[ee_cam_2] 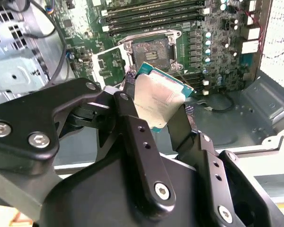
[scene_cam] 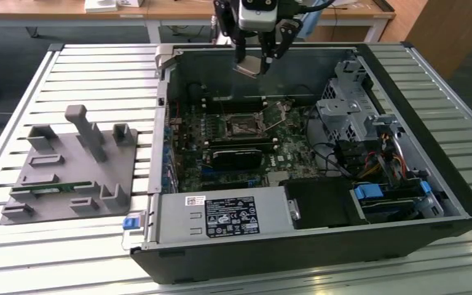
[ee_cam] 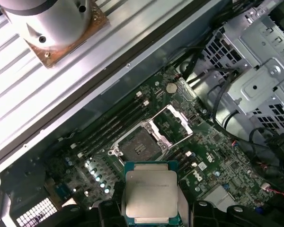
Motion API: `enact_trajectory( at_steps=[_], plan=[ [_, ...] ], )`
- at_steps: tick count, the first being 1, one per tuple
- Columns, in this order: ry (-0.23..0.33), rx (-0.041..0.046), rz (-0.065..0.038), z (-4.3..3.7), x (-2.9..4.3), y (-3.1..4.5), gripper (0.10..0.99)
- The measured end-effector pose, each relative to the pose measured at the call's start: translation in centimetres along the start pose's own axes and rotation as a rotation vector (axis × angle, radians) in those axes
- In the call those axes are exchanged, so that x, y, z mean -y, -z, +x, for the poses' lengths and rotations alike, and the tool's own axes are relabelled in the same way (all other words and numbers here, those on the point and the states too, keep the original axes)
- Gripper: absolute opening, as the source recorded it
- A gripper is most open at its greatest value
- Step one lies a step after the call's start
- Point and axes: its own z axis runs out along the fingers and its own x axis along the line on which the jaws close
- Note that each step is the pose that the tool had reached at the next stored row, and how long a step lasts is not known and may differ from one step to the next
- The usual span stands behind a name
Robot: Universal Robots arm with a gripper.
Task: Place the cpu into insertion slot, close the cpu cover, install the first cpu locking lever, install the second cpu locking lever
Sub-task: 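Place the cpu into insertion slot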
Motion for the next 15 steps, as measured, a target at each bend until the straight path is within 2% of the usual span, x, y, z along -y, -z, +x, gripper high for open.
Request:
enact_trajectory(
  at_steps=[15],
  plan=[
    [-0.224, 0.0217, 0.0, 0.0, 0.01, -0.07, 0.525]
  ],
)
